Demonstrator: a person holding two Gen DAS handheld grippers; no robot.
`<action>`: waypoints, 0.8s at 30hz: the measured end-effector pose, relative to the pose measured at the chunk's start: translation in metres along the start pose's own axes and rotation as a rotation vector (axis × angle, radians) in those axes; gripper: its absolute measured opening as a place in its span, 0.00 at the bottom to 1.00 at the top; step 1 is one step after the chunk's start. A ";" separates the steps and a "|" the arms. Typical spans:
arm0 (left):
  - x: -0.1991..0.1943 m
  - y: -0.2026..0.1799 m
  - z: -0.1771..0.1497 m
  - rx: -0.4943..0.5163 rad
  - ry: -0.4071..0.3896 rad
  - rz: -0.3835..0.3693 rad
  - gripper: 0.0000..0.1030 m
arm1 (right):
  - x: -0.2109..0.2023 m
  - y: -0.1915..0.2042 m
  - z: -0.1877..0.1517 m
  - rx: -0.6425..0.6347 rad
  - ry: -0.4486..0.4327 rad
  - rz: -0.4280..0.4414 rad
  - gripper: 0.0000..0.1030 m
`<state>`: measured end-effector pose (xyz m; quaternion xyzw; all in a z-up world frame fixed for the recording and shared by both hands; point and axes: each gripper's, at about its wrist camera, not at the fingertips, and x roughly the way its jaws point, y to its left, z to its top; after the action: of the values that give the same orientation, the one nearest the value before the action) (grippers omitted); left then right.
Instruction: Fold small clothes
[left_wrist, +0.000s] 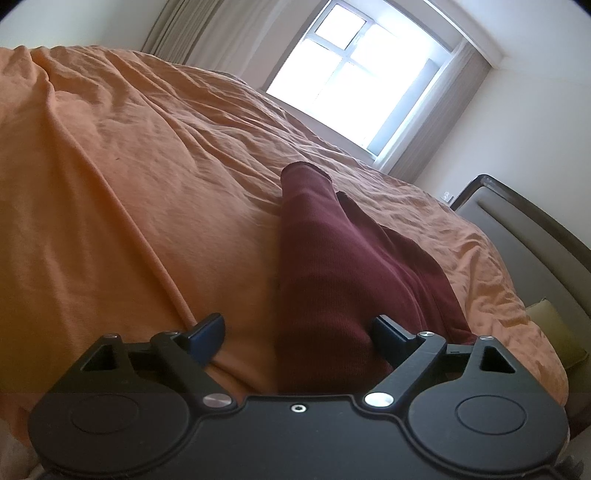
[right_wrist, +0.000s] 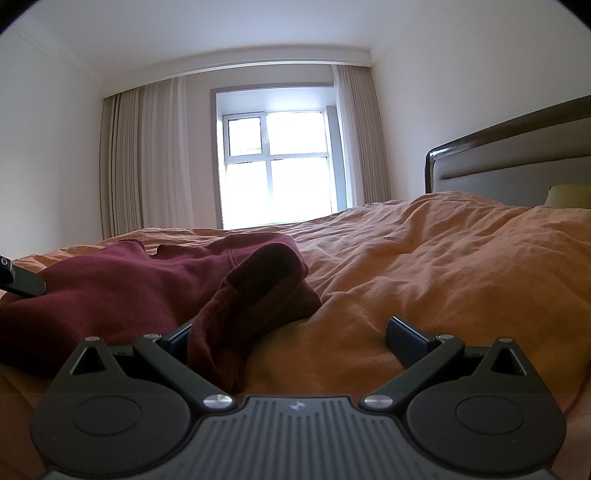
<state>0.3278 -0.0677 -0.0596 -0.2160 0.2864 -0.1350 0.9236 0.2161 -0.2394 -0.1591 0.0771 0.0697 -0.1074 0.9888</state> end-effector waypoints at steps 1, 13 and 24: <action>0.000 0.000 0.000 0.001 0.001 0.000 0.87 | 0.000 0.000 0.000 0.001 0.000 0.001 1.00; -0.003 -0.011 0.015 0.050 0.032 0.027 0.99 | 0.001 -0.004 -0.001 0.016 -0.005 0.014 1.00; 0.030 -0.015 0.038 0.238 0.057 0.087 1.00 | 0.000 -0.009 0.005 0.009 0.026 0.053 1.00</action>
<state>0.3725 -0.0792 -0.0382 -0.0884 0.3036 -0.1338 0.9392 0.2144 -0.2486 -0.1549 0.0848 0.0801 -0.0803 0.9899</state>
